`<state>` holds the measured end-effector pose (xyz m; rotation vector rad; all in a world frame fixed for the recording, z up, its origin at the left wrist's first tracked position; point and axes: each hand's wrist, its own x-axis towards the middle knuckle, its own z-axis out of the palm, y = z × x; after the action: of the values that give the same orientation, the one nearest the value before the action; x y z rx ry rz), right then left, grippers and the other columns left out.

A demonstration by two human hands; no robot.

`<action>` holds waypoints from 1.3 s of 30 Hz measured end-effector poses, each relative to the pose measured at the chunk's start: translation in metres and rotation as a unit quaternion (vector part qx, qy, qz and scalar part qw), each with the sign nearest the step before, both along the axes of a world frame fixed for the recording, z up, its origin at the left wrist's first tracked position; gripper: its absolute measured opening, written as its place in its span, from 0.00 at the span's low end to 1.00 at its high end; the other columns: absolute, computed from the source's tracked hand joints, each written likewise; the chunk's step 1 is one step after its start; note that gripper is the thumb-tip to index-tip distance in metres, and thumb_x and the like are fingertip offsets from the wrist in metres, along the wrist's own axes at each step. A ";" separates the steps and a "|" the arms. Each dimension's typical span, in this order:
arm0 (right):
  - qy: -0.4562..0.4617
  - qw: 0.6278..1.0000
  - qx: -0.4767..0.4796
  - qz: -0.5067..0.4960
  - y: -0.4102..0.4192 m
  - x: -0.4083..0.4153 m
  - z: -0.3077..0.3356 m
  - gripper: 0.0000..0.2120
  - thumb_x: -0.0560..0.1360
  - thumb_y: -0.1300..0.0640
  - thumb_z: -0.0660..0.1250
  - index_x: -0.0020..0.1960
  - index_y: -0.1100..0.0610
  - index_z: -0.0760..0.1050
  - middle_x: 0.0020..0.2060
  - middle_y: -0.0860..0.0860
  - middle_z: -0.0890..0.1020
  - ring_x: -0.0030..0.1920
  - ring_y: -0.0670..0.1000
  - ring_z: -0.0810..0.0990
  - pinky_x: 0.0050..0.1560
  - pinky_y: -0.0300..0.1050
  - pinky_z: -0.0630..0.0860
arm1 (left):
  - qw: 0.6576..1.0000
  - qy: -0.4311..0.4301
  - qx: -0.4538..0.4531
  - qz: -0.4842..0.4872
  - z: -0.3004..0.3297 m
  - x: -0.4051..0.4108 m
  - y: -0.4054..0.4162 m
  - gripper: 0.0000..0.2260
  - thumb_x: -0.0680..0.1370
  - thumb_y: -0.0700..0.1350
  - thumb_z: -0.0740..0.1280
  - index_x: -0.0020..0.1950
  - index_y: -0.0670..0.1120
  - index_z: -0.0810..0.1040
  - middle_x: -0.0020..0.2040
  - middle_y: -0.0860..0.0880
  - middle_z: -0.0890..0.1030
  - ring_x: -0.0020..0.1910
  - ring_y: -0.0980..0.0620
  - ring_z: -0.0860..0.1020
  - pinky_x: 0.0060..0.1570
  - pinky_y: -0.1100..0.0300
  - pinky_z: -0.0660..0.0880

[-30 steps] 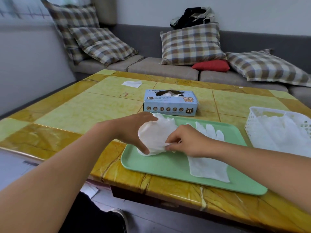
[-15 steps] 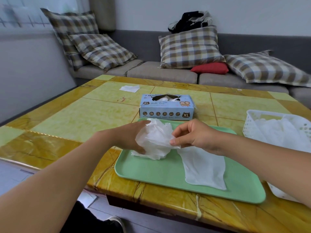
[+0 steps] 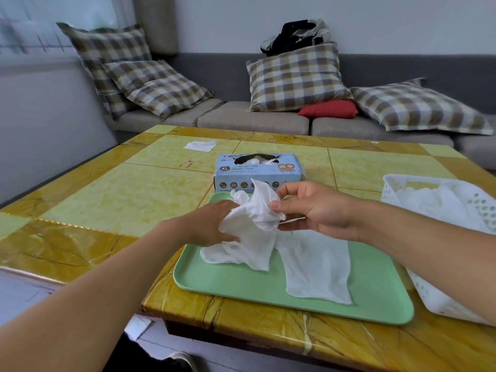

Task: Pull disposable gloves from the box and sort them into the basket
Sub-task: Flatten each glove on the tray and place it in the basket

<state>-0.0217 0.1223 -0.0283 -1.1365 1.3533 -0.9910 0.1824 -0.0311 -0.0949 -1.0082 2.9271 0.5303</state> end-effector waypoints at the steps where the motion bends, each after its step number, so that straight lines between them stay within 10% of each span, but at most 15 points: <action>1: 0.019 1.000 -0.015 0.011 0.004 -0.004 0.006 0.03 0.78 0.62 0.69 0.51 0.59 0.76 0.46 0.58 0.84 0.47 0.53 0.83 0.57 0.49 0.81 | 1.000 0.002 0.002 0.004 0.000 0.000 -0.002 0.37 0.74 0.57 0.75 0.79 0.53 0.62 0.74 0.53 0.68 0.71 0.50 0.69 0.70 0.53 0.67; 10: -0.004 0.999 0.007 -0.036 0.020 -0.026 0.011 0.10 0.83 0.64 0.61 0.59 0.65 0.78 0.47 0.57 0.83 0.44 0.51 0.83 0.48 0.45 0.84 | 0.999 0.000 -0.001 0.048 0.001 -0.014 -0.007 0.35 0.77 0.44 0.70 0.80 0.48 0.57 0.77 0.48 0.57 0.73 0.44 0.66 0.71 0.52 0.65; 15: -0.223 0.966 -0.032 -0.127 0.021 -0.045 0.045 0.11 0.82 0.62 0.57 0.57 0.63 0.77 0.48 0.57 0.82 0.46 0.53 0.81 0.51 0.47 0.79 | 0.999 -0.014 -0.047 -0.019 0.003 -0.007 -0.010 0.36 0.77 0.39 0.67 0.80 0.60 0.56 0.80 0.55 0.49 0.79 0.47 0.55 0.76 0.46 0.60; 19: -0.227 0.969 0.037 -0.090 0.029 -0.048 0.050 0.16 0.78 0.52 0.63 0.59 0.61 0.78 0.48 0.55 0.82 0.47 0.52 0.80 0.51 0.46 0.80 | 0.997 -0.062 -0.009 -0.038 0.017 -0.008 -0.006 0.33 0.74 0.32 0.62 0.69 0.66 0.70 0.75 0.58 0.68 0.72 0.54 0.68 0.70 0.51 0.69; 23: -0.110 0.991 0.026 -0.069 0.040 -0.049 0.043 0.23 0.74 0.52 0.71 0.65 0.62 0.77 0.54 0.58 0.81 0.52 0.54 0.79 0.53 0.48 0.77 | 0.996 -0.080 0.038 -0.004 0.041 -0.010 0.000 0.28 0.66 0.46 0.66 0.64 0.65 0.73 0.69 0.56 0.69 0.69 0.53 0.66 0.69 0.52 0.67; 28: -0.021 0.996 -0.030 -0.085 0.046 -0.055 0.040 0.14 0.74 0.65 0.71 0.60 0.62 0.79 0.53 0.57 0.85 0.50 0.53 0.84 0.54 0.49 0.81 | 0.971 0.190 0.141 0.022 0.081 -0.029 0.050 0.44 0.56 0.75 0.73 0.70 0.63 0.70 0.71 0.60 0.68 0.69 0.55 0.70 0.70 0.48 0.69; 33: -0.032 0.994 -0.061 -0.085 0.048 -0.050 0.045 0.23 0.68 0.66 0.75 0.62 0.61 0.78 0.51 0.57 0.85 0.50 0.55 0.84 0.48 0.47 0.83 | 0.864 0.352 0.357 -0.045 0.084 -0.078 0.104 0.23 0.70 0.45 0.77 0.64 0.46 0.79 0.59 0.48 0.85 0.59 0.49 0.83 0.59 0.54 0.77; 39: -0.058 0.996 -0.008 -0.072 0.057 -0.069 0.052 0.24 0.69 0.63 0.73 0.64 0.60 0.78 0.58 0.57 0.84 0.54 0.54 0.84 0.56 0.46 0.81 | 0.805 0.439 0.400 0.001 0.090 -0.084 0.108 0.13 0.72 0.45 0.72 0.55 0.41 0.82 0.51 0.44 0.86 0.47 0.45 0.84 0.48 0.51 0.79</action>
<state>-0.0905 0.1792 0.0232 -0.9885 1.3507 -1.1565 0.0981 0.0769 -0.0052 -0.7153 2.6363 2.5098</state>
